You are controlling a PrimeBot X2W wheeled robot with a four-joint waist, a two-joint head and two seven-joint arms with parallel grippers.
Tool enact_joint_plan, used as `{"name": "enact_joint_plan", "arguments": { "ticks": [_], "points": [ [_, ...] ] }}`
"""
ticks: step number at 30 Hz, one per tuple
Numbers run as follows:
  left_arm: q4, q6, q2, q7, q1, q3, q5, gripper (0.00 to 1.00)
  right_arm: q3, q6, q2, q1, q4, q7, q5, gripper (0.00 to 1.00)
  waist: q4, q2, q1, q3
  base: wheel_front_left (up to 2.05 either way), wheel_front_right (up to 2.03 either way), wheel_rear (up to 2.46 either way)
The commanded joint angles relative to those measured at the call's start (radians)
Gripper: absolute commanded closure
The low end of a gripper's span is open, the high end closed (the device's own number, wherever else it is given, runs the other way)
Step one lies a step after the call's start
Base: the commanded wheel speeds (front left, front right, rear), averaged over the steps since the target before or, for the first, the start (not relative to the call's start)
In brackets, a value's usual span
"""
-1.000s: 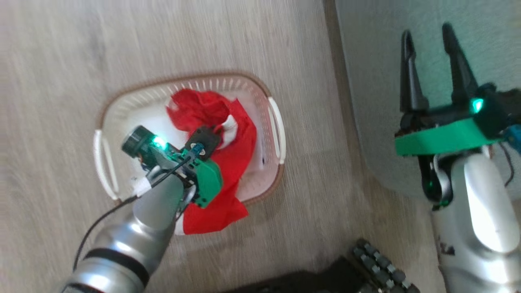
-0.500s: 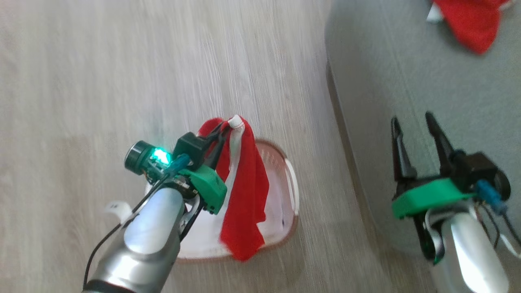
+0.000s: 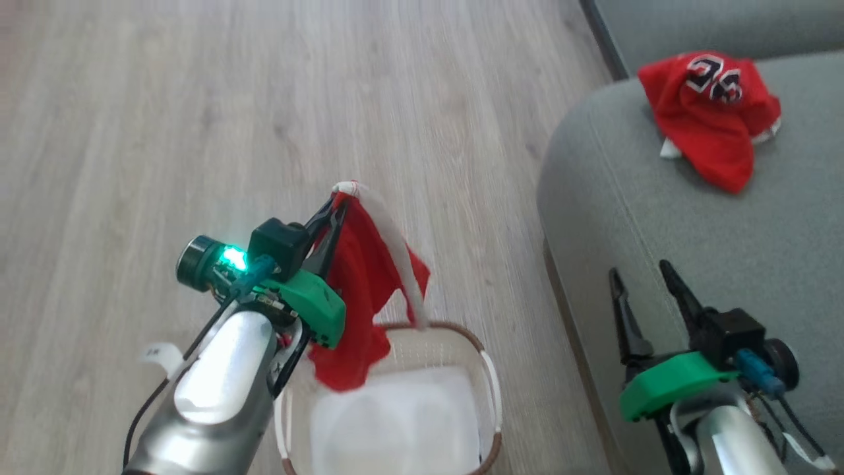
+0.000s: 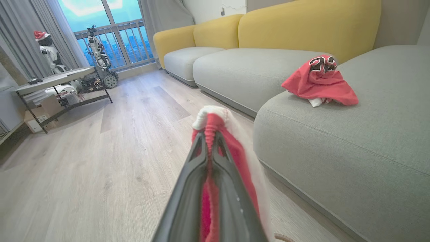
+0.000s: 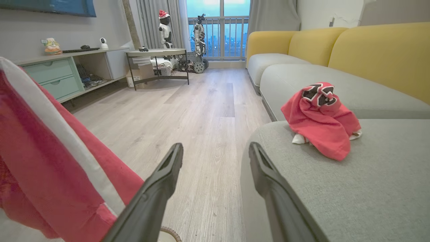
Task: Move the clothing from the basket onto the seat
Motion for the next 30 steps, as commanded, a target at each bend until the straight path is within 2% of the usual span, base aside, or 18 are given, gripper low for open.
{"name": "enact_joint_plan", "arguments": {
  "ticks": [1, 10, 17, 24, 30],
  "points": [
    [-0.040, 0.004, 0.024, 0.005, -0.070, 0.045, -0.008, 1.00, 0.034, 0.000, 0.002, -0.028, -0.029, -0.006, -0.003, 0.00, 0.018, -0.0001, 0.0001, -0.037, 0.00, 0.00, 0.00],
    [-0.066, -0.003, 0.001, 0.028, -0.150, 0.031, -0.017, 1.00, 0.111, 0.000, 0.002, -0.050, -0.010, -0.006, 0.006, 0.00, 0.045, -0.0001, 0.0001, -0.087, 0.00, 0.00, 0.00],
    [-0.076, -0.009, -0.030, 0.033, -0.204, 0.004, -0.025, 1.00, 0.207, 0.000, 0.002, -0.120, 0.025, -0.006, 0.000, 0.00, 0.067, -0.0001, 0.0001, -0.104, 0.00, 0.00, 0.00],
    [-0.069, -0.009, -0.056, 0.031, -0.232, -0.036, -0.041, 1.00, 0.292, 0.000, 0.002, -0.233, 0.106, -0.006, 0.008, 0.00, 0.083, -0.0001, 0.0001, -0.111, 0.00, 0.00, 0.00],
    [-0.060, -0.005, -0.069, 0.029, -0.247, -0.085, -0.071, 1.00, 0.411, 0.000, 0.002, -0.326, 0.211, -0.006, 0.065, 0.00, 0.099, -0.0001, 0.0001, -0.113, 0.00, 0.00, 0.00]
  ]
}}
